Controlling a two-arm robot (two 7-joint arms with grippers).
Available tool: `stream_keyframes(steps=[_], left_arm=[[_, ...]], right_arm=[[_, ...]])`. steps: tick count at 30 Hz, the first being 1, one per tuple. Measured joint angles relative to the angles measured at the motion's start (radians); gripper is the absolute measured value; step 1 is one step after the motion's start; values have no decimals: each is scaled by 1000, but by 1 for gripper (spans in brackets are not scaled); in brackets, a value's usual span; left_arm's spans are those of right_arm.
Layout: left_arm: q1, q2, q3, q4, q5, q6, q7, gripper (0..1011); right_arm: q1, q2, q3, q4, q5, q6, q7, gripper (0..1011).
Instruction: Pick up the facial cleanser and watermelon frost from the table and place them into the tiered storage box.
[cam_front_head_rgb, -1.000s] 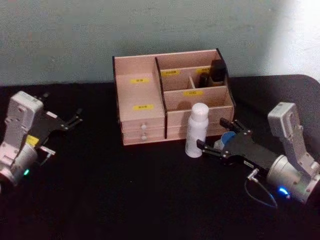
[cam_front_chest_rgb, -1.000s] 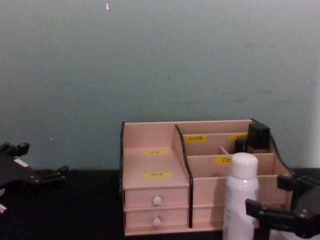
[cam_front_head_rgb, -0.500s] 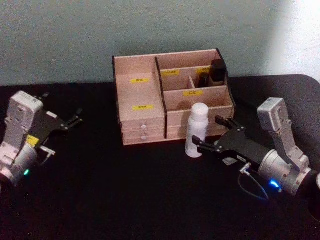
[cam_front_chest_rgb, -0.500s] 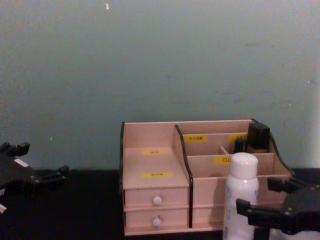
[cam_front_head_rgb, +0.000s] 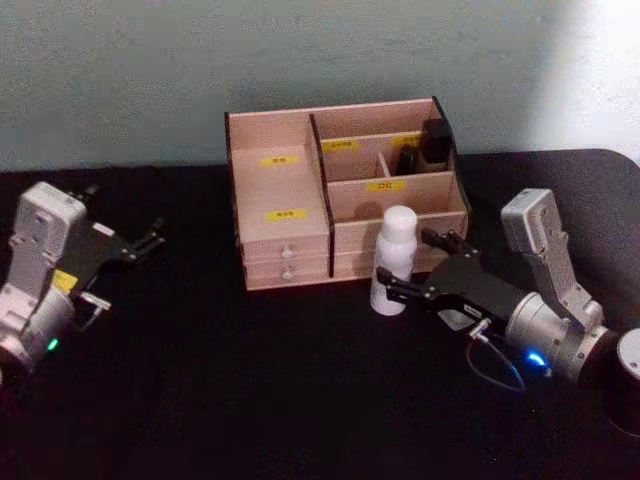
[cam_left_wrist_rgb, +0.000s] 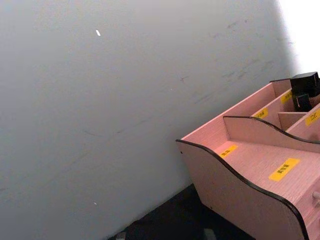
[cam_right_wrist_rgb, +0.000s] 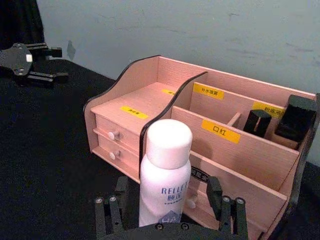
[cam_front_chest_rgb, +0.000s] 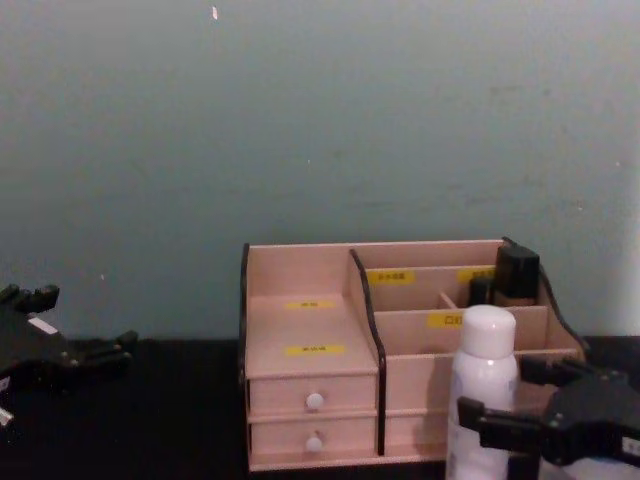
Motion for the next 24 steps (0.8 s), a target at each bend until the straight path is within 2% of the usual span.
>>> stream_keyframes(steps=[13, 24], left_arm=[[0, 0, 0, 0, 0, 0, 0, 1001], [0, 0, 0, 0, 0, 0, 0, 1001]], right_arm=[[36, -42, 5, 54, -11, 10, 24, 1003], [57, -62, 6, 90, -12, 20, 34, 1003]])
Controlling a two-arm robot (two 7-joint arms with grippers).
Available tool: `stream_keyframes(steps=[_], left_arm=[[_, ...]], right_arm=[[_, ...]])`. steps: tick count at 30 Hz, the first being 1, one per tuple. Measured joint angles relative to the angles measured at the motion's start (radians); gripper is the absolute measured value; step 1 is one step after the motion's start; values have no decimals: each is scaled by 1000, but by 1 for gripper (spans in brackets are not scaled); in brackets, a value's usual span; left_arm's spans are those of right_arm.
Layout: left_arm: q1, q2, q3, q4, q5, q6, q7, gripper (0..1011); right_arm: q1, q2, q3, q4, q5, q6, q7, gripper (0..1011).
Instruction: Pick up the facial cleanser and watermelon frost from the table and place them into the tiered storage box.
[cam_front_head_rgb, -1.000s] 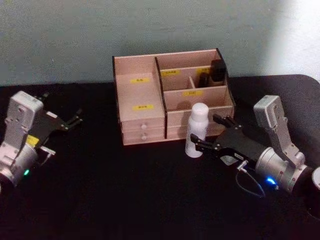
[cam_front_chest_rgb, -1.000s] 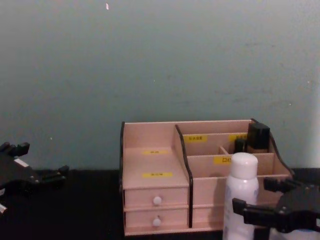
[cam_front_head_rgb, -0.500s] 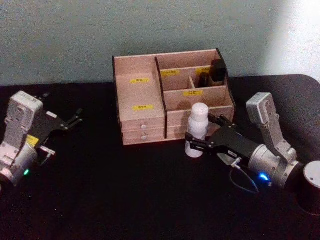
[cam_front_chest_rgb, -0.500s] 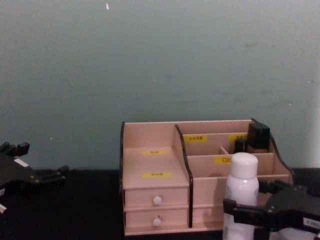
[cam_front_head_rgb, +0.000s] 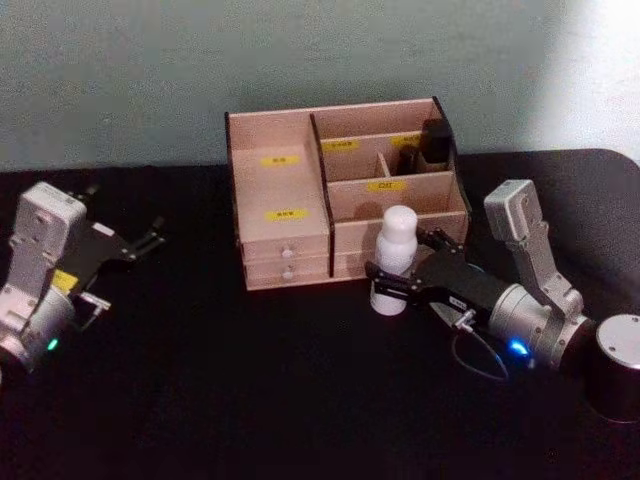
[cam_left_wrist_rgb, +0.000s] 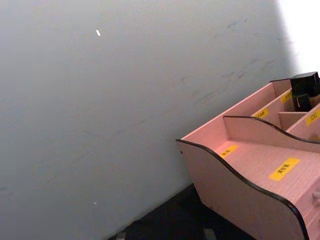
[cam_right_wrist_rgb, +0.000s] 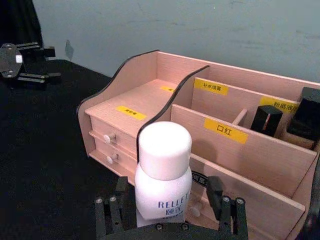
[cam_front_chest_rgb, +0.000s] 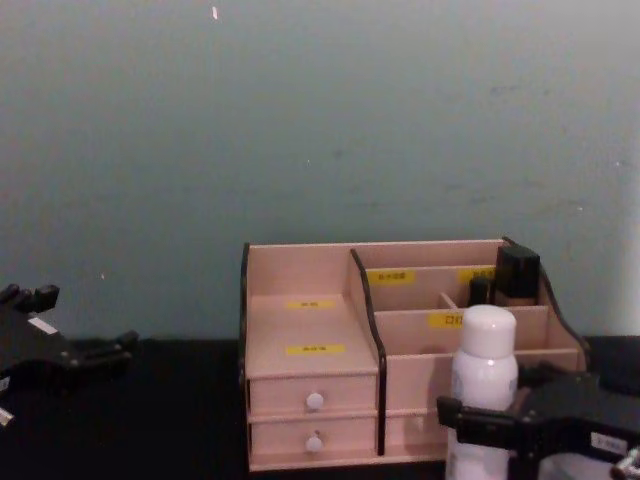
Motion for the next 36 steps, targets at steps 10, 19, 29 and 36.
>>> stream_keyframes(steps=[10, 19, 29, 36], left_arm=[[0, 0, 0, 0, 0, 0, 0, 1001], [0, 0, 0, 0, 0, 0, 0, 1001], [0, 0, 0, 0, 0, 0, 0, 1001], [0, 0, 0, 0, 0, 0, 0, 1001]], right_arm=[[7, -7, 2, 11, 8, 20, 4, 1002], [7, -6, 2, 11, 9, 19, 4, 1003], [6, -5, 1, 10, 8, 17, 4, 929], [5, -5, 1, 9, 8, 16, 3, 747]])
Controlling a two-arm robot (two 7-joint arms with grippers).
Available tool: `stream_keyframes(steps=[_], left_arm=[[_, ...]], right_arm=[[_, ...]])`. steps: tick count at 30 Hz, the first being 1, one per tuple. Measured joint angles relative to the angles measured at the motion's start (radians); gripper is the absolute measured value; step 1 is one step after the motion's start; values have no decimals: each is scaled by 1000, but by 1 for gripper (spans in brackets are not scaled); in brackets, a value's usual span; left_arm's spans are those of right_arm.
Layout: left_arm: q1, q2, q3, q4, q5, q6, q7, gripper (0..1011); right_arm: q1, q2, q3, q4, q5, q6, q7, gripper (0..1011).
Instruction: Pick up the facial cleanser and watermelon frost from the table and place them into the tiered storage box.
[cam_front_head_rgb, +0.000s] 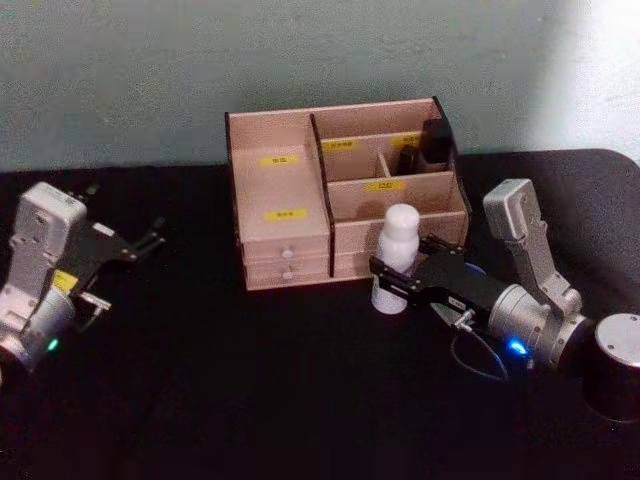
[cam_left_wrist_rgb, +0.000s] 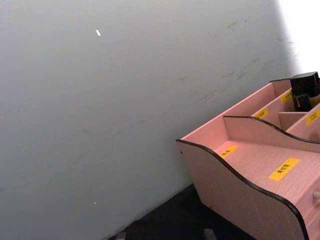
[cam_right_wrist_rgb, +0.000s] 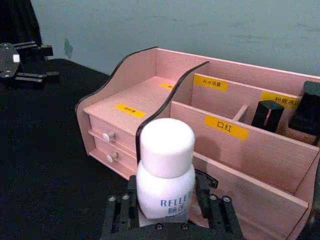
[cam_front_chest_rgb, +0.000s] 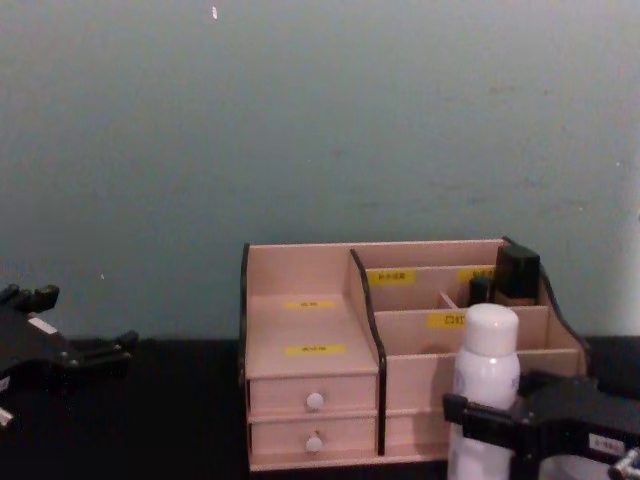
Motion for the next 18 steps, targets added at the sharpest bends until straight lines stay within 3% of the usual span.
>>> stream_keyframes(steps=[5, 18], left_arm=[[0, 0, 0, 0, 0, 0, 0, 1001], [0, 0, 0, 0, 0, 0, 0, 1001]], right_arm=[[0, 0, 0, 0, 0, 0, 0, 593], [0, 0, 0, 0, 0, -1, -1, 588]])
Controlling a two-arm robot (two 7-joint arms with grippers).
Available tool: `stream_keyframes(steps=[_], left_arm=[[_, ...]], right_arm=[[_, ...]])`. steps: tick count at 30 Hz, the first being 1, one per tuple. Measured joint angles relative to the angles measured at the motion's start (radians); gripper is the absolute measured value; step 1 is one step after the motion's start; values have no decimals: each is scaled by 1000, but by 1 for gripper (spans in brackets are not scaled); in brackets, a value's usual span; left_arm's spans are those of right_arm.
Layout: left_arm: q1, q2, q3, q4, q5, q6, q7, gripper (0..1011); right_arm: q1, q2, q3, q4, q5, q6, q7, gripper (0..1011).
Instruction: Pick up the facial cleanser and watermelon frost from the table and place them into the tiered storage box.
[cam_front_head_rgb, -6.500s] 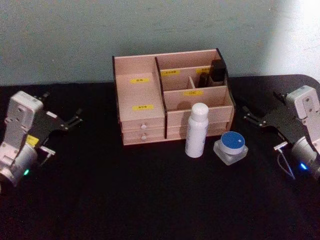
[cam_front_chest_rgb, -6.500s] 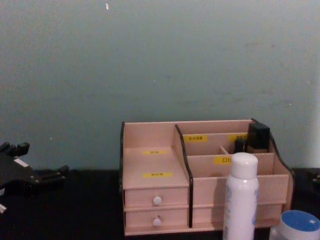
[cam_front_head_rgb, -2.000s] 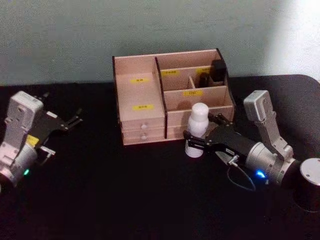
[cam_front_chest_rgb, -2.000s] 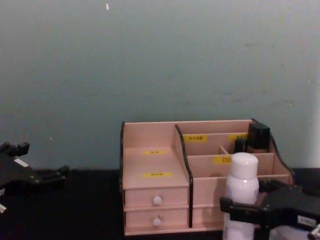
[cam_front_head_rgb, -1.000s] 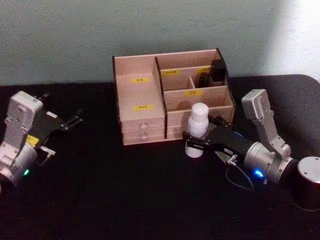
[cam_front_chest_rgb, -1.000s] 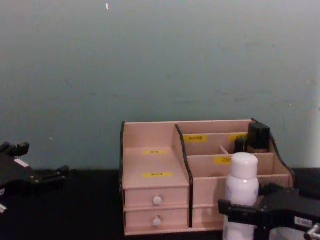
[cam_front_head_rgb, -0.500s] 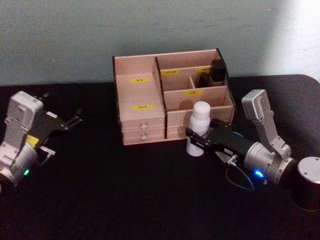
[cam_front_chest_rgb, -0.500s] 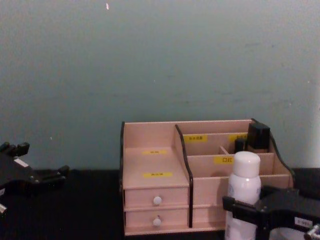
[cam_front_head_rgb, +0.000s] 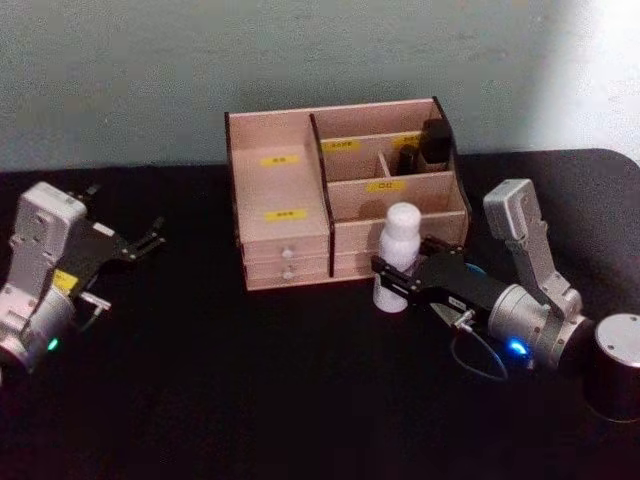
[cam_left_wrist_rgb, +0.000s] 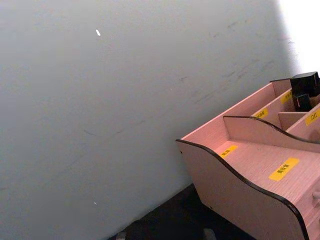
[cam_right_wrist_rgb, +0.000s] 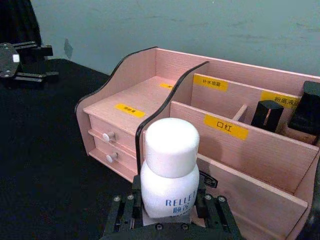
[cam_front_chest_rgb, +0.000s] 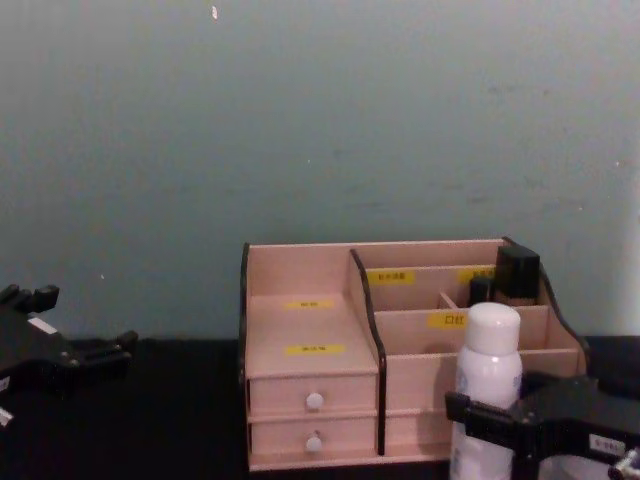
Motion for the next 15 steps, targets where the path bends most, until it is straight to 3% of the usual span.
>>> stream_keyframes(steps=[8, 15], left_arm=[[0, 0, 0, 0, 0, 0, 0, 1001], [0, 0, 0, 0, 0, 0, 0, 1001]], right_arm=[[-6, 9, -1, -14, -3, -9, 5, 588], [-24, 36, 10, -82, 26, 18, 26, 589]])
